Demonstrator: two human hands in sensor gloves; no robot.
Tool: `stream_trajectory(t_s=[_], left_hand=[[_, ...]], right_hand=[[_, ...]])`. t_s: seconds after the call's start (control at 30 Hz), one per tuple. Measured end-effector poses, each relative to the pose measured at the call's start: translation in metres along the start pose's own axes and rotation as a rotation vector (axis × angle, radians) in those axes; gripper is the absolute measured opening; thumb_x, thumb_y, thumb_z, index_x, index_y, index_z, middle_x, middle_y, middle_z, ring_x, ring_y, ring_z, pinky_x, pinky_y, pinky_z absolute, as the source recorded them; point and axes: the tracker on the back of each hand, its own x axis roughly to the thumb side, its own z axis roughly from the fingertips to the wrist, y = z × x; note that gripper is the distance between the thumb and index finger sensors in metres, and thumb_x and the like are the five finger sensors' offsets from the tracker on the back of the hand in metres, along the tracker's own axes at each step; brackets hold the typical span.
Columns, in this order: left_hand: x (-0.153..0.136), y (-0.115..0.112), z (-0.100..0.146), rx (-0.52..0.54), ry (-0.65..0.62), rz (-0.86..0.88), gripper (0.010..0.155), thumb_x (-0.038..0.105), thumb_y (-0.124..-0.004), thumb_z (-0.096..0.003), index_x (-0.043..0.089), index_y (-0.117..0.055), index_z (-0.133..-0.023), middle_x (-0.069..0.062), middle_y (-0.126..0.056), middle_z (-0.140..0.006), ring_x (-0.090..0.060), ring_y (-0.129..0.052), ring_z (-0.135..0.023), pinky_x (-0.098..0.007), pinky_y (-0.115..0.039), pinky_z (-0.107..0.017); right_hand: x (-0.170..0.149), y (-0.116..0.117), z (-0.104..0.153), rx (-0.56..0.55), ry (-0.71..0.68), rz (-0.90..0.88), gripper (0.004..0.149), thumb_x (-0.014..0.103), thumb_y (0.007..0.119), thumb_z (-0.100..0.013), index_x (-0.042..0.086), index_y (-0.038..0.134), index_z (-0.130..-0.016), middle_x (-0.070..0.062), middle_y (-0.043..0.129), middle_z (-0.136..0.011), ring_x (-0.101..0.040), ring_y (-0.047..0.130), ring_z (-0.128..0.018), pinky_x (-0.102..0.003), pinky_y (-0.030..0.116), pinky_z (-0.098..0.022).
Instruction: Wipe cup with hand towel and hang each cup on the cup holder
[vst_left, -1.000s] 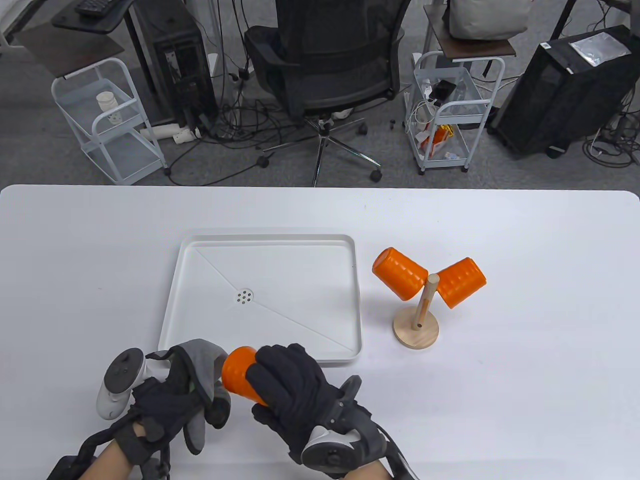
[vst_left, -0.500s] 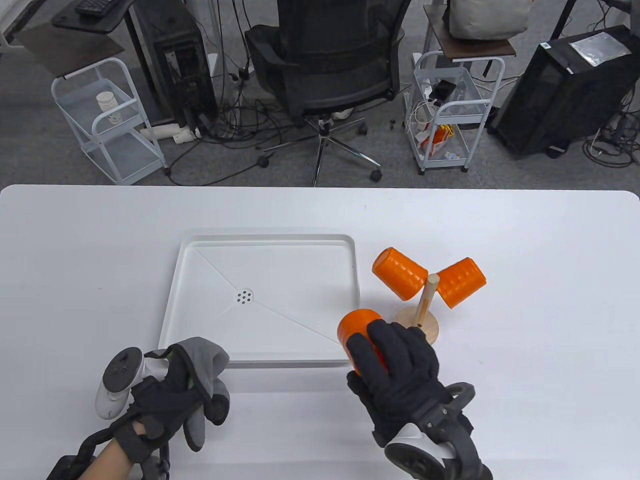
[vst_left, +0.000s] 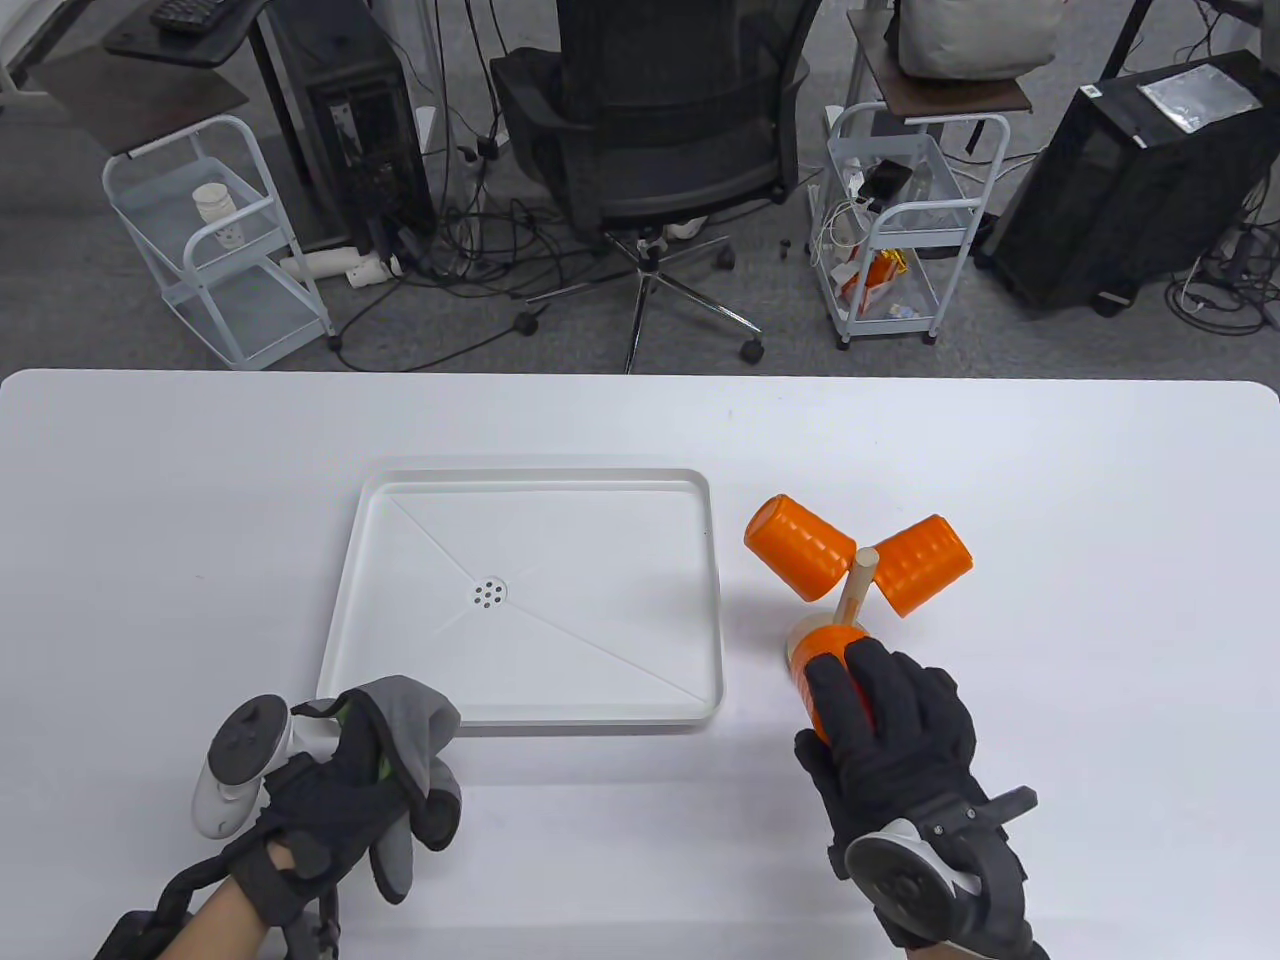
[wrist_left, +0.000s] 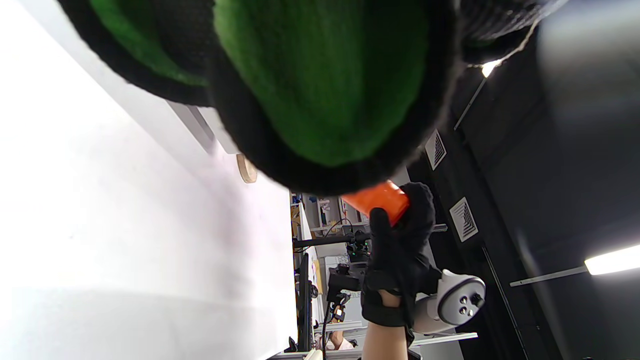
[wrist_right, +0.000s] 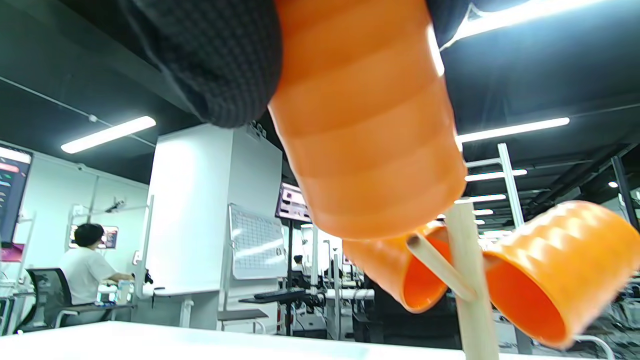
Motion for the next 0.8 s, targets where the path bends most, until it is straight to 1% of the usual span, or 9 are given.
stream_trajectory(t_s=[0.17,0.37,0.57,0.8], left_hand=[[-0.001,0.000,0.000,0.001,0.002,-0.003,0.082,0.064,-0.068,-0.0522,0.049,-0.002,-0.098,-0.003,-0.013,-0.116,-0.014,-0.092,-0.070,-0.049,-0.078,-0.065],[0.000,0.000,0.000,-0.001,0.000,-0.002,0.082,0.064,-0.068,-0.0523,0.049,-0.002,-0.098,-0.003,-0.013,-0.116,-0.015,-0.092,-0.070,-0.049,-0.077,-0.065],[0.000,0.000,-0.001,-0.002,-0.004,0.000,0.083,0.064,-0.068,-0.0523,0.049,-0.001,-0.098,-0.003,-0.012,-0.116,-0.015,-0.092,-0.071,-0.049,-0.077,-0.066],[-0.001,0.000,-0.001,-0.006,-0.007,0.002,0.083,0.065,-0.068,-0.0523,0.049,-0.001,-0.098,-0.003,-0.012,-0.116,-0.015,-0.091,-0.071,-0.050,-0.076,-0.066]], right_hand=[[-0.009,0.023,-0.007,0.059,0.019,0.037,0.077,0.035,0.085,-0.045,0.019,0.040,-0.106,-0.017,0.042,-0.111,-0.051,0.052,-0.089,-0.068,0.042,-0.069],[-0.015,0.043,-0.013,0.129,0.042,0.088,0.078,0.034,0.085,-0.045,0.020,0.039,-0.105,-0.016,0.040,-0.111,-0.050,0.051,-0.090,-0.068,0.040,-0.070],[-0.018,0.055,-0.015,0.169,0.051,0.151,0.078,0.034,0.085,-0.045,0.021,0.038,-0.105,-0.016,0.038,-0.112,-0.050,0.049,-0.090,-0.068,0.039,-0.071],[-0.019,0.064,-0.019,0.192,0.063,0.195,0.078,0.033,0.086,-0.044,0.021,0.037,-0.105,-0.016,0.037,-0.111,-0.049,0.049,-0.091,-0.067,0.039,-0.071]])
